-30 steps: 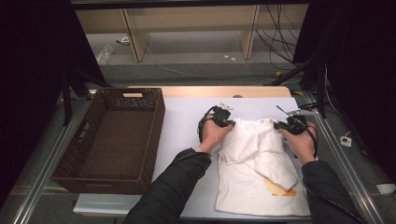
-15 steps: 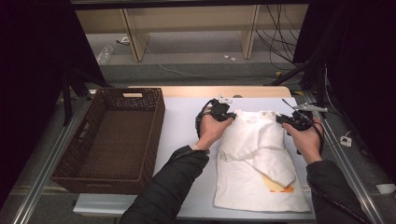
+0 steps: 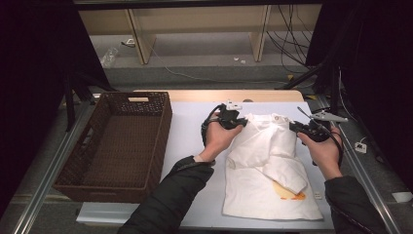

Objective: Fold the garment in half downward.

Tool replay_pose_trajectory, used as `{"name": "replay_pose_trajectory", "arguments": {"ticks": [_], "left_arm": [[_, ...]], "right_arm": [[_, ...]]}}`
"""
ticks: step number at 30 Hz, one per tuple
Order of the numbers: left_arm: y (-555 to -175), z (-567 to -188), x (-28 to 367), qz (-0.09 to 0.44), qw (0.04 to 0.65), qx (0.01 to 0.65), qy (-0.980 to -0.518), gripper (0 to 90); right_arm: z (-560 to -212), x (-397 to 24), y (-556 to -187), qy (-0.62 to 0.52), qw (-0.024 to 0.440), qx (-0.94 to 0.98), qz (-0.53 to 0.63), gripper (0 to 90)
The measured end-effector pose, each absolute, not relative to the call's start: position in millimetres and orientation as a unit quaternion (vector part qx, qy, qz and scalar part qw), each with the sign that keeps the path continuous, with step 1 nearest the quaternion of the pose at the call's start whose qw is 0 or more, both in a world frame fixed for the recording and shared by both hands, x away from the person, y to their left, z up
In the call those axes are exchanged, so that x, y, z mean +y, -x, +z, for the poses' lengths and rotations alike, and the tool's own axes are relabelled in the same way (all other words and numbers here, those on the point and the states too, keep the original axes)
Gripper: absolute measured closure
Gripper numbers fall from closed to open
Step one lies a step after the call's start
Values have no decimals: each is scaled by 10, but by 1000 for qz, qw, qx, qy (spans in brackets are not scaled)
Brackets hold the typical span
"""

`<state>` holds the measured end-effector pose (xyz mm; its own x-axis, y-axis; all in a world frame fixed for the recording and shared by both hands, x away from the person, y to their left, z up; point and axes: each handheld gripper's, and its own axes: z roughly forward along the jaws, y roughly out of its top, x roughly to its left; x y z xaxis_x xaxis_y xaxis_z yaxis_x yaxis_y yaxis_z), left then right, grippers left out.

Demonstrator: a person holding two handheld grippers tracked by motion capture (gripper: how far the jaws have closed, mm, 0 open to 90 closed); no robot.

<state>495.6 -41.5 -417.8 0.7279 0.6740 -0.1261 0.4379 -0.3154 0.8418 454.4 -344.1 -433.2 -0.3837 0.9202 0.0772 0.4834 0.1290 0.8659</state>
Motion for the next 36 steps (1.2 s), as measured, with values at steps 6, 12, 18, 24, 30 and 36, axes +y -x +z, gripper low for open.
{"name": "replay_pose_trajectory", "arguments": {"ticks": [6, 12, 18, 24, 30, 36], "left_arm": [[-4850, -4147, -362, 121, 478, 338, -802, 856], [-4748, -4132, -312, 114, 488, 330, -800, 855], [-4640, -4122, -263, 108, 498, 323, -797, 855], [-4493, -4153, -187, 109, 508, 312, -795, 855], [-4365, -4206, -117, 108, 515, 304, -794, 855], [-4243, -4247, -78, 107, 526, 295, -790, 854]], "right_arm": [[-4287, -3462, -4400, -485, 254, 704, 452, 772], [-4279, -3522, -4262, -479, 250, 698, 470, 775], [-4253, -3550, -4100, -471, 246, 693, 487, 775], [-4241, -3552, -3984, -459, 245, 693, 498, 775], [-4235, -3519, -3874, -449, 242, 700, 501, 774], [-4233, -3504, -3767, -441, 244, 705, 499, 774]]}}
